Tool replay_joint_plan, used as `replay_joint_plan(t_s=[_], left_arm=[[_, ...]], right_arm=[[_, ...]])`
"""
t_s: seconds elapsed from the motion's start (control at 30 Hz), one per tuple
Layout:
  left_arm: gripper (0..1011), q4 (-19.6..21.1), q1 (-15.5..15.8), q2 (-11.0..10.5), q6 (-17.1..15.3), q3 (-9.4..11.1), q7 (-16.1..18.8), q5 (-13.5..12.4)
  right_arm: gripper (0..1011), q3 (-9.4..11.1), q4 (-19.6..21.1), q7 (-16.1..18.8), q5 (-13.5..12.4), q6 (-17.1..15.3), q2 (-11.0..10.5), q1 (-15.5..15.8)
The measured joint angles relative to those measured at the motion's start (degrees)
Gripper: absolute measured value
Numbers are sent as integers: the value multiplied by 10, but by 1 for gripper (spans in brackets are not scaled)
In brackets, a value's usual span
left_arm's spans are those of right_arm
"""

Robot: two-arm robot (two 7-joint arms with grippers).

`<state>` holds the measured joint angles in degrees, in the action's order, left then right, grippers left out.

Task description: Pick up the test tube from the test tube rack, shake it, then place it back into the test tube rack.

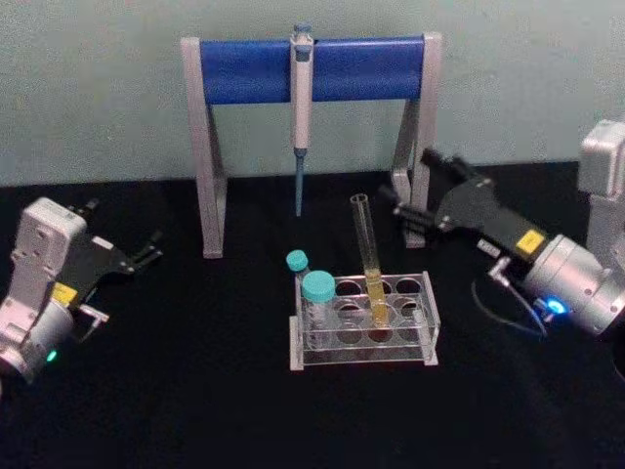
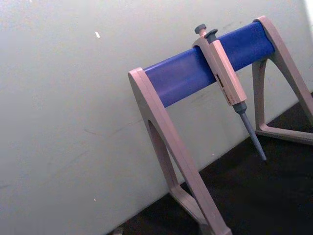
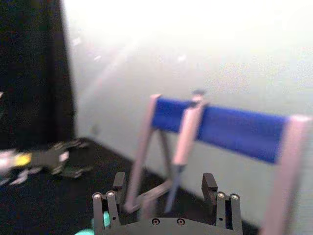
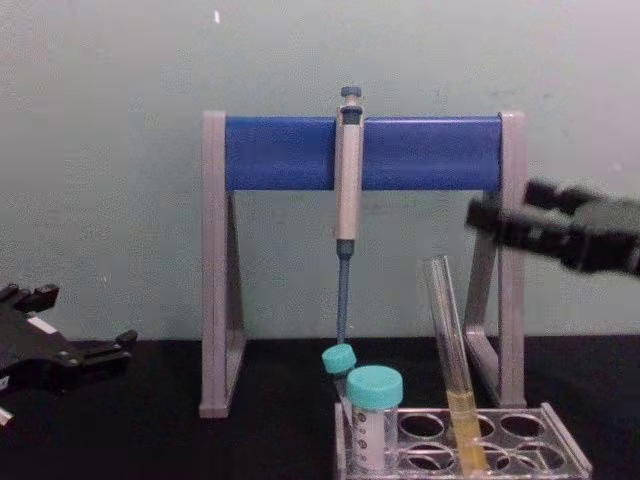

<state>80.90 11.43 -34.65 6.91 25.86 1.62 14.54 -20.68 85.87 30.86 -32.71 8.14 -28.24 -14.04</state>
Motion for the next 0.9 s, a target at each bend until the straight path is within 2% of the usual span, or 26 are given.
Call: replay_joint_plan(t_s=[0.17, 0.27, 0.33, 0.47, 0.5, 0.6, 0.7, 0.9], left_arm=[[1001, 0, 0, 0, 0, 0, 0, 0], [1001, 0, 0, 0, 0, 0, 0, 0], [1001, 0, 0, 0, 0, 0, 0, 0], [1002, 0, 0, 0, 0, 0, 0, 0], [1001, 0, 0, 0, 0, 0, 0, 0], [1001, 0, 0, 0, 0, 0, 0, 0], [1001, 0, 0, 0, 0, 0, 0, 0], [1001, 0, 0, 0, 0, 0, 0, 0]], right_arm=[[1000, 28, 28, -95, 46, 15, 16, 29], [1000, 41, 37, -170, 94, 16, 30, 47], [1000, 44, 38, -194, 111, 10, 35, 52], [1000, 47, 33, -253, 156, -31, 47, 60], [1000, 47, 33, -253, 156, -31, 47, 60], [1000, 47, 22, -284, 180, -70, 56, 63], [1000, 44, 11, -296, 193, -97, 61, 64], [1000, 41, -8, -298, 206, -127, 69, 67]])
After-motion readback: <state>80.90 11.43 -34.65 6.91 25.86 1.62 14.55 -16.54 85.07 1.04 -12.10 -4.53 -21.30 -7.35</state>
